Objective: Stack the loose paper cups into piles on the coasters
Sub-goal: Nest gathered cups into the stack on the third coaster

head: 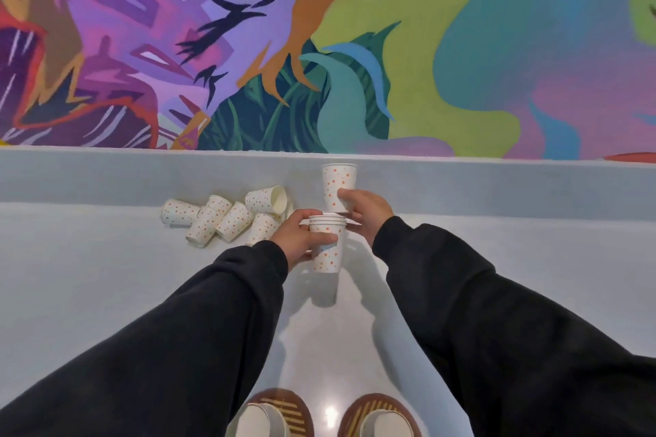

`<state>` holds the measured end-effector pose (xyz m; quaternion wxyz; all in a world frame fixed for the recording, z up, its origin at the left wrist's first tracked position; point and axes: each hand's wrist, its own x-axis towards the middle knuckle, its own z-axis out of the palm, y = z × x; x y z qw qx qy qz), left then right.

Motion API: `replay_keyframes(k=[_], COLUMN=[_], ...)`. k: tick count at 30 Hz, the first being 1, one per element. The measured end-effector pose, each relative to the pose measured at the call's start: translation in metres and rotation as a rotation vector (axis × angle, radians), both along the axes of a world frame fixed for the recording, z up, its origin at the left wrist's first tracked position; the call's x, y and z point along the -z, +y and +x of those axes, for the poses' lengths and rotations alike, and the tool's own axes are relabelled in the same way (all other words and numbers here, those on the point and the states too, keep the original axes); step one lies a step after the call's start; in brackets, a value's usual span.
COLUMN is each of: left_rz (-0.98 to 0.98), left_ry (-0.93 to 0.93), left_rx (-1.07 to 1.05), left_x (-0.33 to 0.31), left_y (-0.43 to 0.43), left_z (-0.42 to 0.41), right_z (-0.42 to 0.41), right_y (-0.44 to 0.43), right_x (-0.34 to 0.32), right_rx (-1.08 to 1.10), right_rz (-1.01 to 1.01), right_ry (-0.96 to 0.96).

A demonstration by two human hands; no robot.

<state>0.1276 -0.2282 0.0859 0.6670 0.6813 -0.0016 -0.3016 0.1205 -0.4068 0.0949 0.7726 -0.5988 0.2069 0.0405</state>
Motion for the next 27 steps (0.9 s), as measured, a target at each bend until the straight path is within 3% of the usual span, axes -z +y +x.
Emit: replay_keyframes(k=[5, 12, 15, 19, 23, 27], left_rz=[0.039, 0.033, 0.025, 0.019, 0.09, 0.169], left_ry=[-0.033, -0.062, -0.089, -0.106, -0.138, -0.152], left_rx=[0.044, 0.104, 0.135, 0.153, 0.123, 0.138], left_x=[-0.008, -0.033, -0.041, -0.054, -0.061, -0.059], left_y=[0.0, -0.006, -0.006, -0.006, -0.011, -0.018], left_z=[-0.006, -0.03, -0.042, -0.061, -0.078, -0.098], right_z=[-0.023, -0.059, -0.073, -0.089, -0.111, -0.135], right_y=[-0.006, -0.018, -0.024, -0.036, -0.036, -0.046], right_x=[0.004, -0.013, -0.022, -0.029, -0.033, -0.032], right_rx=[-0.123, -0.279, -0.318, -0.312, -0.4, -0.494], right_rz=[-0.129, -0.031, -0.183, -0.582, -0.702, -0.649], right_ry=[0.034, 0.097, -0.004, -0.371, -0.331, -0.214])
